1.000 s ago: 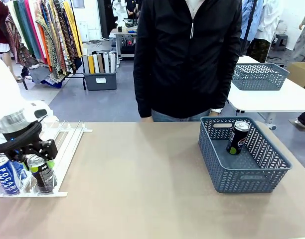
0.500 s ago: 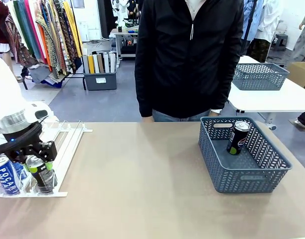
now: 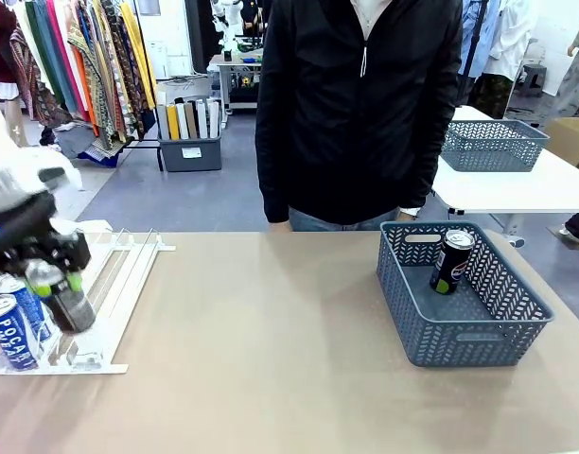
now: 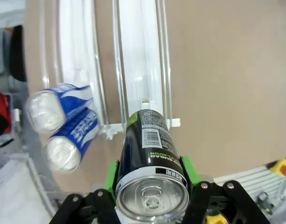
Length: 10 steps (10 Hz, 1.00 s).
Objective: Retrieve and store the cans from the dispenser.
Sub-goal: Pick up the last remaining can from one row of the Automatic Can Dispenser and place it in the middle of the table.
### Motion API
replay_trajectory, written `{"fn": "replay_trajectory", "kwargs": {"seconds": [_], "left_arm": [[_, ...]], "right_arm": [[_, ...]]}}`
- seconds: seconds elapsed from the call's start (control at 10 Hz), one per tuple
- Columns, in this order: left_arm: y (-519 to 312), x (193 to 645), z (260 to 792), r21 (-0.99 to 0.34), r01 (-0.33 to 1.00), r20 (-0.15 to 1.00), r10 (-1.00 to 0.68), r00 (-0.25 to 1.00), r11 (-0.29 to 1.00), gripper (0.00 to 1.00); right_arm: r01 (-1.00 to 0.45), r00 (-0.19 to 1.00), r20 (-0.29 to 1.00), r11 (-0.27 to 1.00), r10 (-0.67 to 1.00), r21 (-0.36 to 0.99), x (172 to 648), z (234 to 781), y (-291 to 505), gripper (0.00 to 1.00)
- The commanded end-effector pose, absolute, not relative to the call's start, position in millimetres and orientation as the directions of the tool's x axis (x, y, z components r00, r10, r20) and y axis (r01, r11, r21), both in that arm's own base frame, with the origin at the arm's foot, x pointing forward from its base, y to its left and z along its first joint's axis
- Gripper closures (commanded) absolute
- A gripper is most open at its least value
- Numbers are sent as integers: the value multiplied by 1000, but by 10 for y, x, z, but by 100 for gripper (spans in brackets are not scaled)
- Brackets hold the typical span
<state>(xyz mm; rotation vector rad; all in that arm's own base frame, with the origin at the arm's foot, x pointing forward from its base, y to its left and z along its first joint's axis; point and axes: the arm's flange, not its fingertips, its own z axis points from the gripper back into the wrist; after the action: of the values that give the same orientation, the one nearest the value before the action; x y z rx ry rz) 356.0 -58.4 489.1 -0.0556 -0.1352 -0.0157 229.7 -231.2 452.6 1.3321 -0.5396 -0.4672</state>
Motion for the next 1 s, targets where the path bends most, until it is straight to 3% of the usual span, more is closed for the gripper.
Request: {"fn": "replay_trajectory", "kwargs": {"seconds": [0.0,0.3,0.4,0.9], "left_arm": [[-528,3401,5504,-64,2,219,12,976,998,100],[-409,3191,5838,-155,25,298,23,954,988,100],[-516,3235,5821,-88,25,264,-1,964,996,100],[-518,3242,5765,-97,22,249,2,969,995,100]], "right_arm": [[9,799,109,193,-592,981,2250,4531,-2322,0],[9,799,109,193,-592,981,2250,4531,-2322,0],[9,799,109,193,-592,981,2250,4531,-2322,0],[9,799,109,193,-592,981,2250,4531,-2322,0]]}}
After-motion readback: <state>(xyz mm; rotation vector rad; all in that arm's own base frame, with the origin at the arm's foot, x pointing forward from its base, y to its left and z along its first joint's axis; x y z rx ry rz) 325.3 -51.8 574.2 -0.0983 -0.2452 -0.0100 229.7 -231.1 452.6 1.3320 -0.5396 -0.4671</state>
